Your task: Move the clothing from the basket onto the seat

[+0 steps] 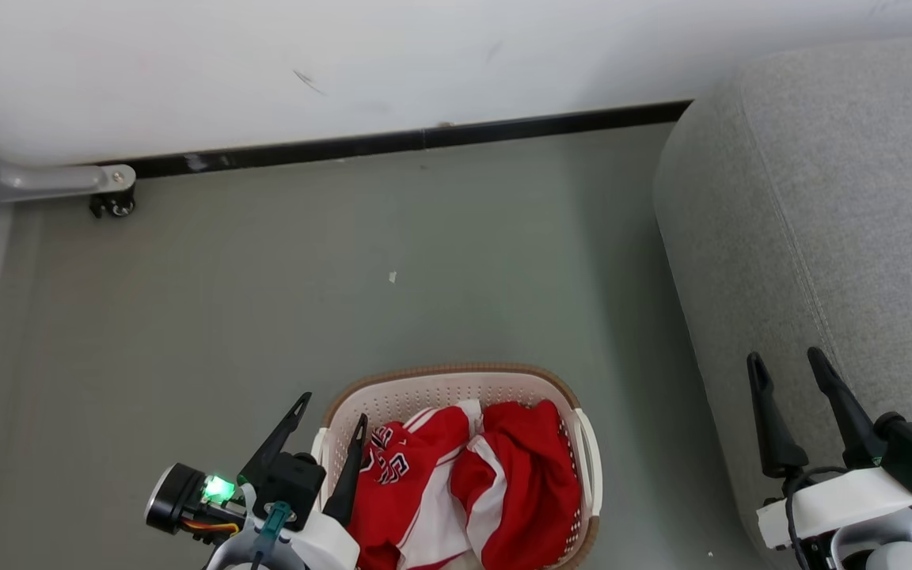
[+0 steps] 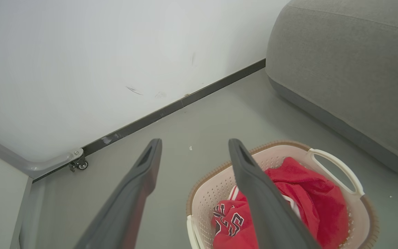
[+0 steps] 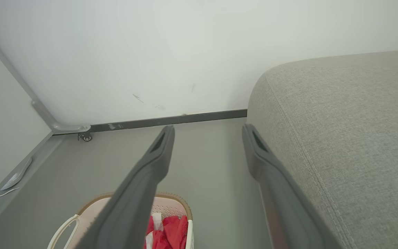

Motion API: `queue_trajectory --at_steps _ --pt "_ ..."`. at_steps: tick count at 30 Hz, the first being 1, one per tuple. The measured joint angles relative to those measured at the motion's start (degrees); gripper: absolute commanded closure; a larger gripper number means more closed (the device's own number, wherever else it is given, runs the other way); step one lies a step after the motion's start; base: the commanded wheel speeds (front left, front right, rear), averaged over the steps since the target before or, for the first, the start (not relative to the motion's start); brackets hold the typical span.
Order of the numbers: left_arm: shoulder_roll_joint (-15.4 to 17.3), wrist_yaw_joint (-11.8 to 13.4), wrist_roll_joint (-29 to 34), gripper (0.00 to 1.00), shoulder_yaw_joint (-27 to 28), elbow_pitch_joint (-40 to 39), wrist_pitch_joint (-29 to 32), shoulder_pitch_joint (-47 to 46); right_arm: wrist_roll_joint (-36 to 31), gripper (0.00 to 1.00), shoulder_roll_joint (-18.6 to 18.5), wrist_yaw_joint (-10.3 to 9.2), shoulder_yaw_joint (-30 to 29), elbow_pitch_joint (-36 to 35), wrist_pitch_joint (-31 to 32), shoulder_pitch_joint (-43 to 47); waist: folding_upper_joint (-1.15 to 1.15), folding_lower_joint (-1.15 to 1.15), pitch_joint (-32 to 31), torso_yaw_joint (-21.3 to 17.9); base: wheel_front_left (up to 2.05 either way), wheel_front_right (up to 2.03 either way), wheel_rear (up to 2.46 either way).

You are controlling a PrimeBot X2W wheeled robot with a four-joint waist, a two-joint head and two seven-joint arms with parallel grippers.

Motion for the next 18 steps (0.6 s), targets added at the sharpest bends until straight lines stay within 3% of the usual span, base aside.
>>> queue_trajectory --at_steps 18 --pt "0.86 -0.54 4.46 0.0 -3.08 8.64 -0.01 -7.73 1.86 0.0 0.0 0.0 -0.66 -5.02 0.0 -5.81 0.0 0.0 10.62 -3.73 0.0 0.0 0.0"
